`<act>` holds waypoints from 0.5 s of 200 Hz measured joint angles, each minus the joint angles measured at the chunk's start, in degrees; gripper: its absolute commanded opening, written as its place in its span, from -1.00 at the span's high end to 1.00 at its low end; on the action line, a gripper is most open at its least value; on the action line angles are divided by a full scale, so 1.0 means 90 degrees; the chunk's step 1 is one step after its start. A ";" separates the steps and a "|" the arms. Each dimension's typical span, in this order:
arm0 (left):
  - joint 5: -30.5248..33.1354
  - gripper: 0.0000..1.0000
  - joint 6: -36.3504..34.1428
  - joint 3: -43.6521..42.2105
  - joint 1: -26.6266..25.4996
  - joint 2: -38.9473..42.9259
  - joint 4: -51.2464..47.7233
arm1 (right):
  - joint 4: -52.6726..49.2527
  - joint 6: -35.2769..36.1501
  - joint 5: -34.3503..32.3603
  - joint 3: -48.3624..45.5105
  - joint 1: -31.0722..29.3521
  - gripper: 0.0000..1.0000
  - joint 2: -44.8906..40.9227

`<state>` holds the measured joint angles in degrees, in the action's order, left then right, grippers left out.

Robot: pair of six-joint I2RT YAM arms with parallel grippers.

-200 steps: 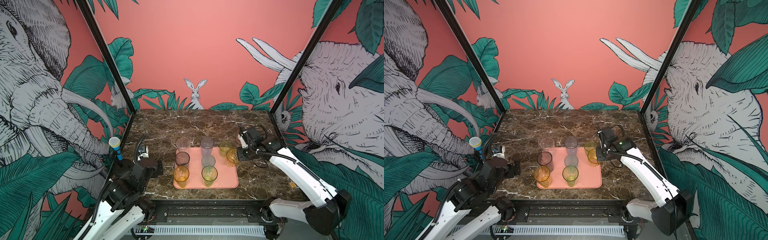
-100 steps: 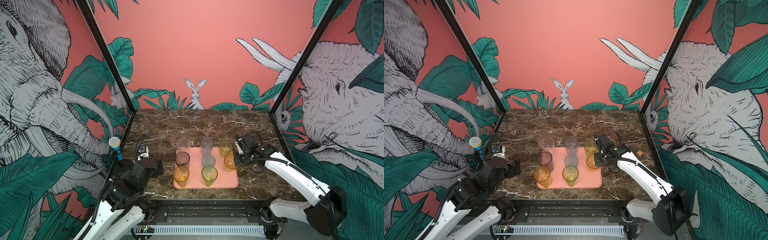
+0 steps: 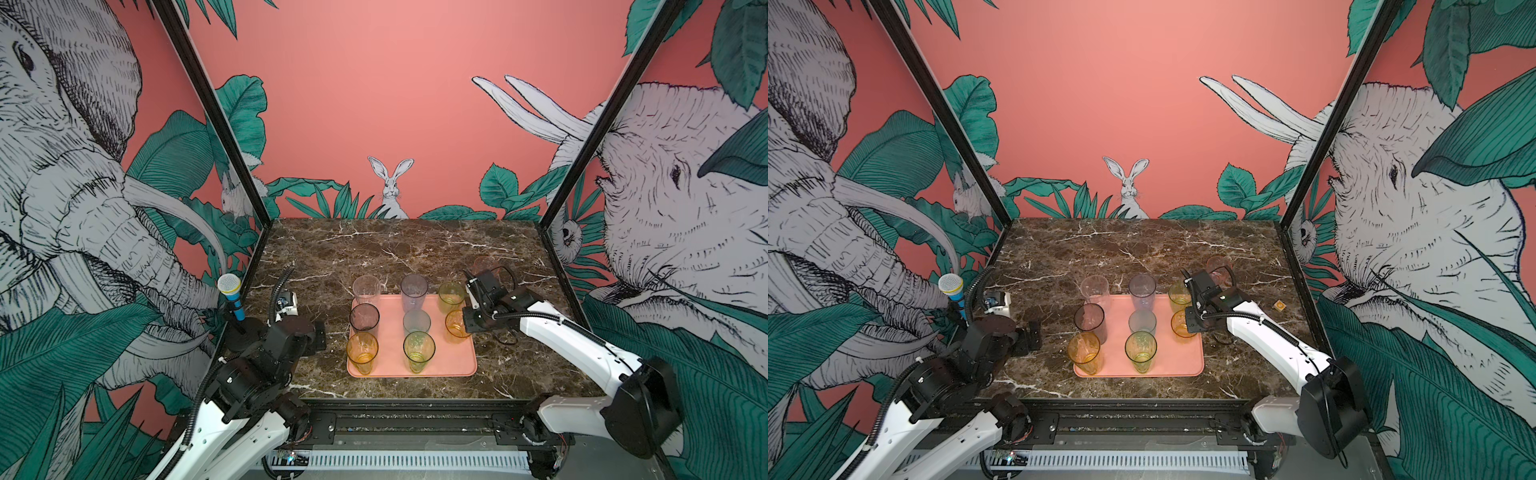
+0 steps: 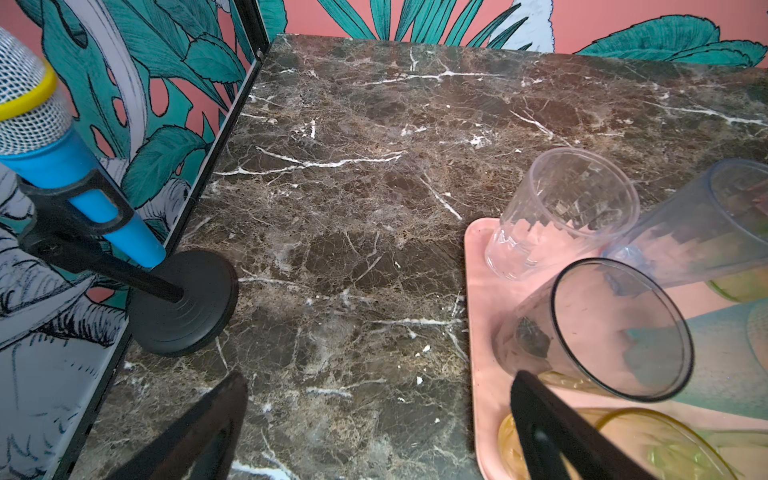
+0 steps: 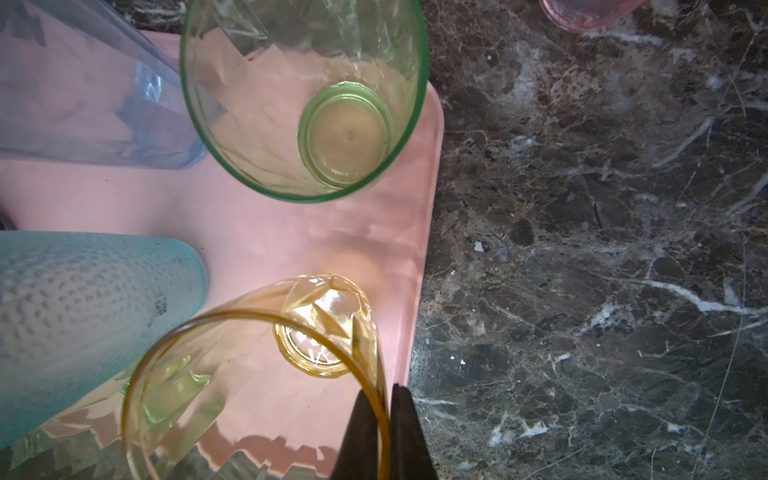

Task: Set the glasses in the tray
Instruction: 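Lower the yellow glass onto the tray beside the green glass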

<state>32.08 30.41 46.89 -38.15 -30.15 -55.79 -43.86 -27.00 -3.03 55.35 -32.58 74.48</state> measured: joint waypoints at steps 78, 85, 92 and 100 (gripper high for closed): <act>-0.0005 -0.99 0.0000 -0.0002 0.0000 0.0000 0.0000 | 0.0175 -0.0017 -0.0029 -0.0102 -0.0002 1.00 0.0158; -0.0005 -0.99 0.0000 -0.0002 0.0000 0.0000 0.0000 | 0.0187 -0.0027 -0.0036 -0.0102 0.0000 1.00 0.0175; -0.0005 -0.99 0.0000 -0.0002 0.0000 0.0000 0.0000 | 0.0199 -0.0032 -0.0046 -0.0102 -0.0002 1.00 0.0194; -0.0005 -0.99 0.0000 -0.0002 0.0000 0.0000 0.0000 | 0.0211 -0.0039 -0.0056 -0.0102 0.0000 1.00 0.0221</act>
<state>32.03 30.41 46.87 -38.15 -30.15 -55.79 -41.95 -27.35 -3.53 54.43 -32.58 76.47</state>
